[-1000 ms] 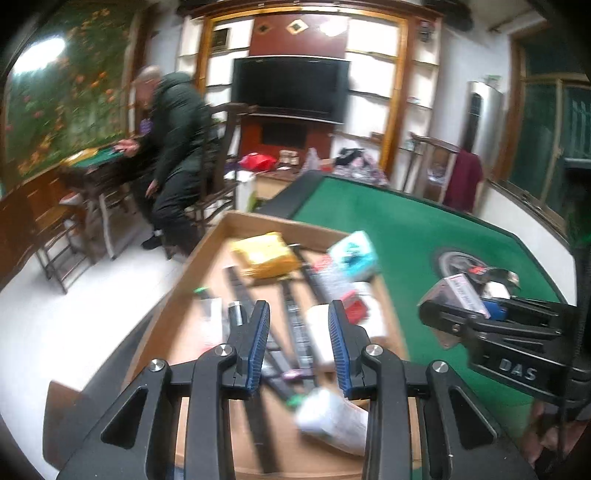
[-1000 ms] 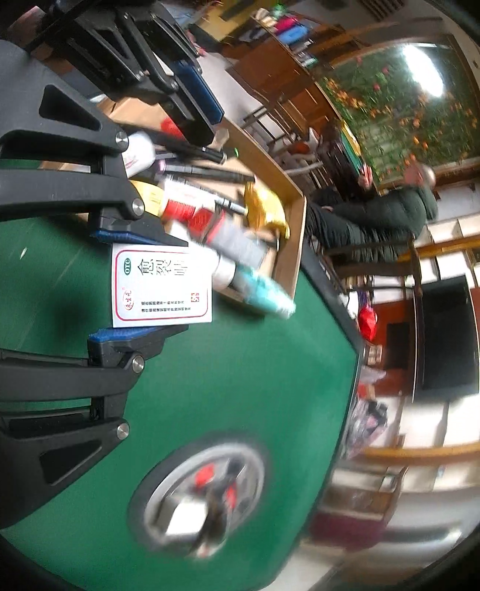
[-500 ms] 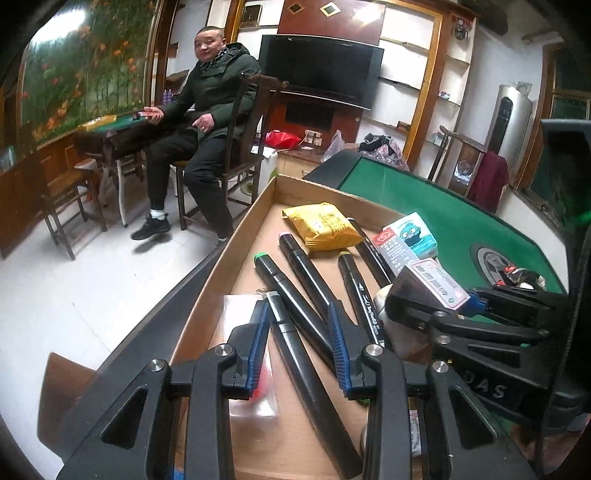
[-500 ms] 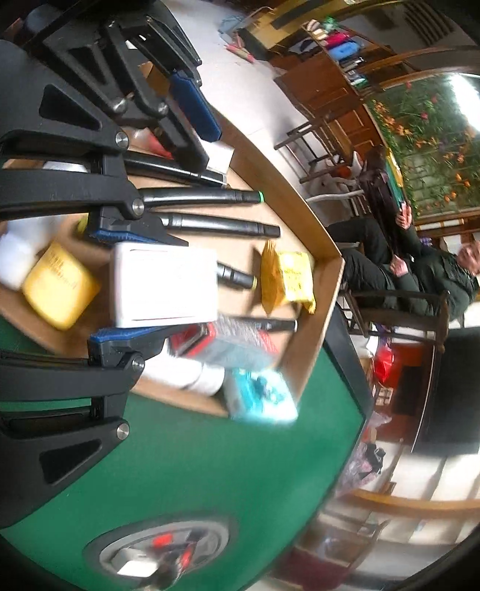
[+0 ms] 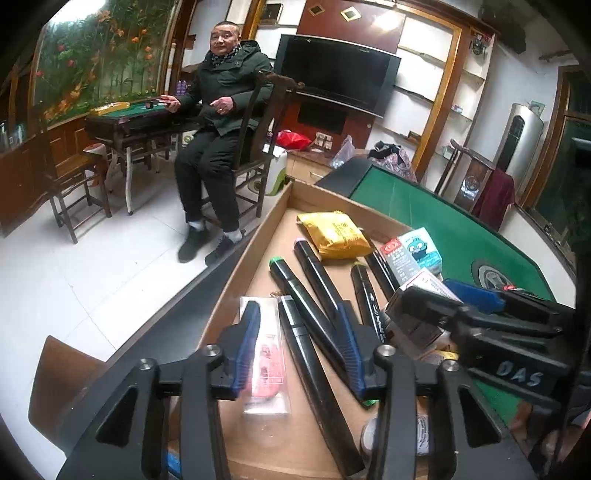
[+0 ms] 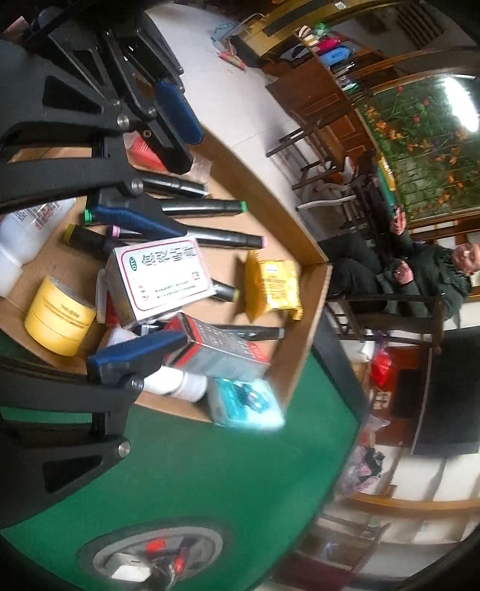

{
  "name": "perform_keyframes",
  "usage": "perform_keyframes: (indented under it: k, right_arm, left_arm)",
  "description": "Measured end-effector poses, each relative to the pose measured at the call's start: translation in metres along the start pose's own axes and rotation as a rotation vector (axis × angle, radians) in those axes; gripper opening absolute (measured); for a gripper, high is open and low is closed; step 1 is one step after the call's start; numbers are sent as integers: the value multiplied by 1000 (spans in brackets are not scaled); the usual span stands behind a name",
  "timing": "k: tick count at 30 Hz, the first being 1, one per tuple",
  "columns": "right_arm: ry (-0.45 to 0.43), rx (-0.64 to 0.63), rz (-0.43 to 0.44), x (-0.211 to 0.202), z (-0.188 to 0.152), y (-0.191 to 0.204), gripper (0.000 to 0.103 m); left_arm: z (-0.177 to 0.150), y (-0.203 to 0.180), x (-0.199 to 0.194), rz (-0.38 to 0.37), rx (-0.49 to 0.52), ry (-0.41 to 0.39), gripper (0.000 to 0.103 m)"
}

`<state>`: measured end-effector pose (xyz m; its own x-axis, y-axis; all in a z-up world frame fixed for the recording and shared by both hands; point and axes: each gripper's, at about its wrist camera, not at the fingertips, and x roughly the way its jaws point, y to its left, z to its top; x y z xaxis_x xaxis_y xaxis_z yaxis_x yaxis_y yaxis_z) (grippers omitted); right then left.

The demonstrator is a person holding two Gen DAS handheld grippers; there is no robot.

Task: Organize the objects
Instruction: 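Open both tools to drop the tape roll and medicine box into the box, then grasp the white charger with the left tool while the right tool grasps the black snack packet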

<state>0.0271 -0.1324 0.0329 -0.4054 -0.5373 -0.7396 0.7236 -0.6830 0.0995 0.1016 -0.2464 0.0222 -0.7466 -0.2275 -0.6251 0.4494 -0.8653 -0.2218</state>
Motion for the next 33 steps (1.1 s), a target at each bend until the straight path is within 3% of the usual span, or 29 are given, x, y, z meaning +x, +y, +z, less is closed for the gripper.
perform_keyframes:
  k: [8, 15, 19, 24, 29, 33]
  right_arm:
    - [-89, 43, 44, -36, -3, -14, 54]
    - [-103, 138, -44, -66, -26, -77, 55]
    - [-100, 251, -106, -81, -42, -138, 55]
    - [-143, 445, -252, -120, -63, -235, 54]
    - [-229, 678, -313, -160, -88, -313, 55]
    - [-278, 846, -303, -176, -109, -349, 55]
  left_arm:
    - [8, -9, -17, -8, -1, -39, 45]
    - [10, -56, -31, -68, 81, -60, 50]
    - [10, -113, -24, -165, 174, -4, 50]
    - [12, -208, 16, -408, 213, 180, 56]
    - [4, -306, 70, -436, 287, 353, 56]
    - [-2, -362, 92, -377, 397, 340, 56]
